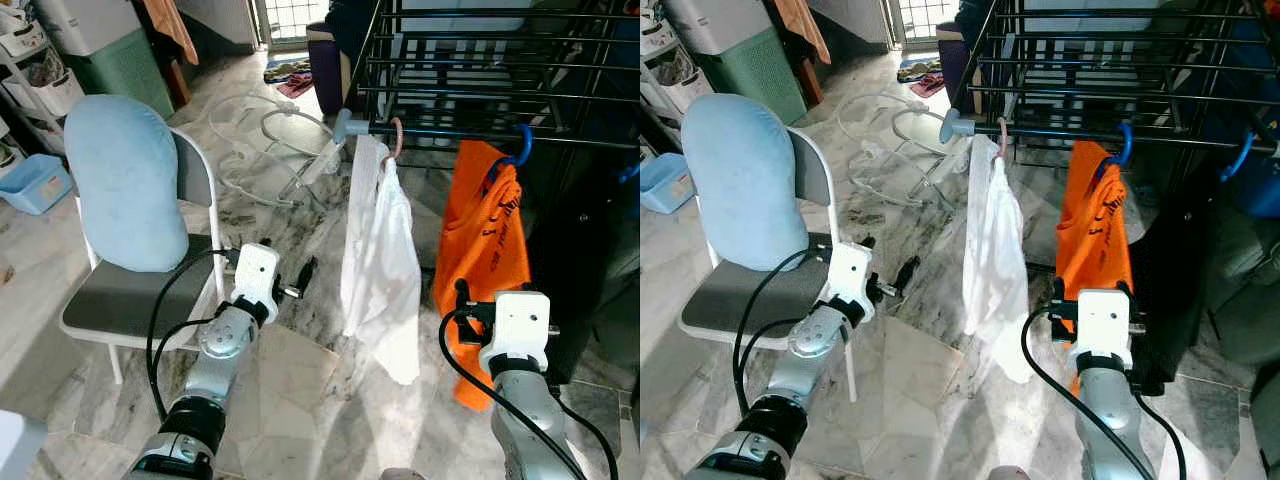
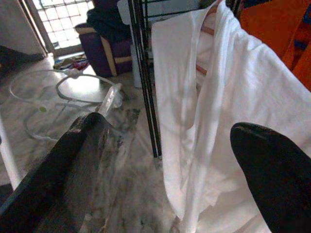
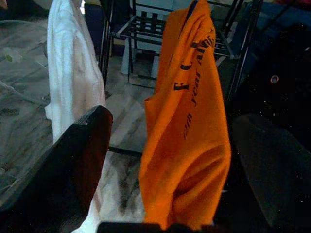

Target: Hang hanger

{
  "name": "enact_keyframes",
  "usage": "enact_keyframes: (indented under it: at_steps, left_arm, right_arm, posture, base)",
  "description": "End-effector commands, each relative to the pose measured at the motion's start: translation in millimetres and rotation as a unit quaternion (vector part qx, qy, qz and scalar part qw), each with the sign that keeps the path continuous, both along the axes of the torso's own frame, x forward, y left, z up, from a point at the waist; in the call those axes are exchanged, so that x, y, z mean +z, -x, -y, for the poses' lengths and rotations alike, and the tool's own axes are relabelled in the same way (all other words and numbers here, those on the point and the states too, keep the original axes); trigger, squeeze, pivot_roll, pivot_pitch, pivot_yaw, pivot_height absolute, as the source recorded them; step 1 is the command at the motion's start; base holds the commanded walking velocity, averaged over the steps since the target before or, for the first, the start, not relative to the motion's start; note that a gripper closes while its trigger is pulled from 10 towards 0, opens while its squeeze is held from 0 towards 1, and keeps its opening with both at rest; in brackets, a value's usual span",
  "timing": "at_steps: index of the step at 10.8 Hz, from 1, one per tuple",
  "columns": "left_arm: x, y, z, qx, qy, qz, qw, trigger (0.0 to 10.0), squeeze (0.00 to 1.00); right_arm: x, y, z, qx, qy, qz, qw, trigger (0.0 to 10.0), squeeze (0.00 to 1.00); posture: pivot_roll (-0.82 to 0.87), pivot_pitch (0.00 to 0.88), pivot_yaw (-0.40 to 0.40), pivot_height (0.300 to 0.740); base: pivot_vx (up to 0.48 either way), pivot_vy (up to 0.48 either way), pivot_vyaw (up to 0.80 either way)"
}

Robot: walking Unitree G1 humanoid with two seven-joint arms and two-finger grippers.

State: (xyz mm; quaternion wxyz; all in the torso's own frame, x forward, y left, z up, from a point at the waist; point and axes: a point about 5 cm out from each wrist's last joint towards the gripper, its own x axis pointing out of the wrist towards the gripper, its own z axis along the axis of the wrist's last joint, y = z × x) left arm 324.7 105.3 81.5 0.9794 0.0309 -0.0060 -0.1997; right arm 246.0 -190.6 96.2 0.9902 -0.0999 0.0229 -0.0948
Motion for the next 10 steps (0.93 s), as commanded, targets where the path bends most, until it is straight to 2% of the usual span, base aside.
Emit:
enact_keyframes:
  at_steps: [1,3,5,10]
  left_arm:
    - [1.8,-2.5,-3.8,0.002,-0.004,0.003,1.000,10.0,0.00]
    - [3.1,-2.5,-1.8,-0.007,-0.003,0.008,1.000,10.0,0.00]
    - [3.6,-3.6,-0.9,-0.006,-0.002,0.009,1.000,10.0,0.00]
    - [2.2,-3.2,2.0,-0.011,0.003,0.005,1.000,10.0,0.00]
  right_arm:
    - [2.4,0.6,-4.6,0.007,0.000,0.007,1.000,10.0,0.00]
    - [2.9,-0.4,-3.5,0.004,-0.002,0.008,1.000,10.0,0.00]
    - [2.9,-0.5,-2.7,0.004,-0.002,0.008,1.000,10.0,0.00]
    - [3.6,0.2,-0.5,0.001,-0.001,0.008,1.000,10.0,0.00]
  posture:
    - [-0.37,0.049,0.108,0.740]
    - [-0.38,0.042,0.109,0.740]
    - [-0.38,0.038,0.107,0.740]
    - [-0.39,0.042,0.107,0.740]
  base:
    - [0.000,0.000,0.74]
    - [0.000,0.000,0.63]
    - [0.000,0.000,0.00]
    - [0.000,0.300,0.00]
